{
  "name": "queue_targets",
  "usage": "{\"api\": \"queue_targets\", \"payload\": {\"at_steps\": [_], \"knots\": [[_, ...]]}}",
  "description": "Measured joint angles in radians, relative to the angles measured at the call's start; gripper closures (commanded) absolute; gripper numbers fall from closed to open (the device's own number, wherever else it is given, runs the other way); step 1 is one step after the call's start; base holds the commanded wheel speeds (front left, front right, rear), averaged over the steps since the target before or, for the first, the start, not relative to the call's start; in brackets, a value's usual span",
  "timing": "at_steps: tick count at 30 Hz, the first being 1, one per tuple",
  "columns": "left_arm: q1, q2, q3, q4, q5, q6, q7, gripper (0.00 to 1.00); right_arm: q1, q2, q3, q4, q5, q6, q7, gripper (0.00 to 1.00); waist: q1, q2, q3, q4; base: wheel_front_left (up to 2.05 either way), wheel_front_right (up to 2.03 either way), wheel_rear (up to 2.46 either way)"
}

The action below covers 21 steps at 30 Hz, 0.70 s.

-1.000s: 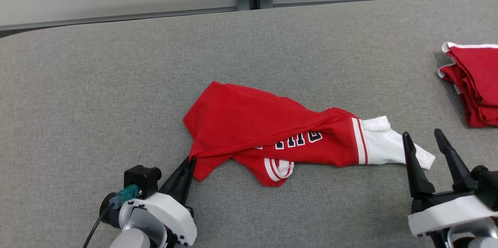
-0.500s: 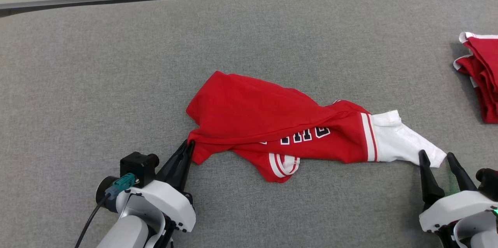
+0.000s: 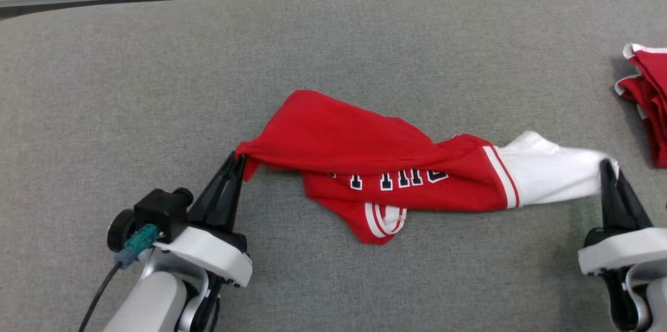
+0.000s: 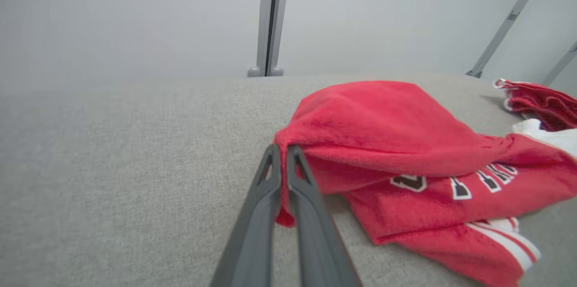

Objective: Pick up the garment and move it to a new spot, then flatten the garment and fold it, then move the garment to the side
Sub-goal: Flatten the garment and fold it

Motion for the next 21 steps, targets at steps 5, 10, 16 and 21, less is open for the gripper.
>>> {"api": "queue_targets", "payload": {"at_steps": [5, 10, 16, 21], "knots": [[-0.002, 0.044, 0.034, -0.116, 0.026, 0.033, -0.02, 1.0, -0.038, -0.027, -0.02, -0.189, -0.041, 0.0, -0.018, 1.0, 0.0, 0.0, -0.02, -0.018, 0.0, 0.0, 0.0], [-0.043, 0.099, 0.074, -0.263, 0.062, 0.071, -0.011, 1.0, -0.078, -0.07, -0.066, -0.412, -0.088, 0.0, -0.003, 1.0, 0.0, 0.0, -0.047, -0.024, 0.0, 0.0, 0.0], [-0.133, 0.153, 0.126, -0.444, 0.1, 0.108, 0.034, 1.0, -0.138, -0.116, -0.134, -0.632, -0.119, 0.0, 0.08, 1.0, 0.0, 0.0, -0.079, -0.02, 0.0, 0.0, 0.0], [-0.21, 0.196, 0.164, -0.548, 0.118, 0.119, 0.082, 1.0, -0.204, -0.145, -0.183, -0.752, -0.124, 0.0, 0.148, 1.0, 0.0, 0.0, -0.103, -0.022, 0.0, 0.0, 0.0]]}}
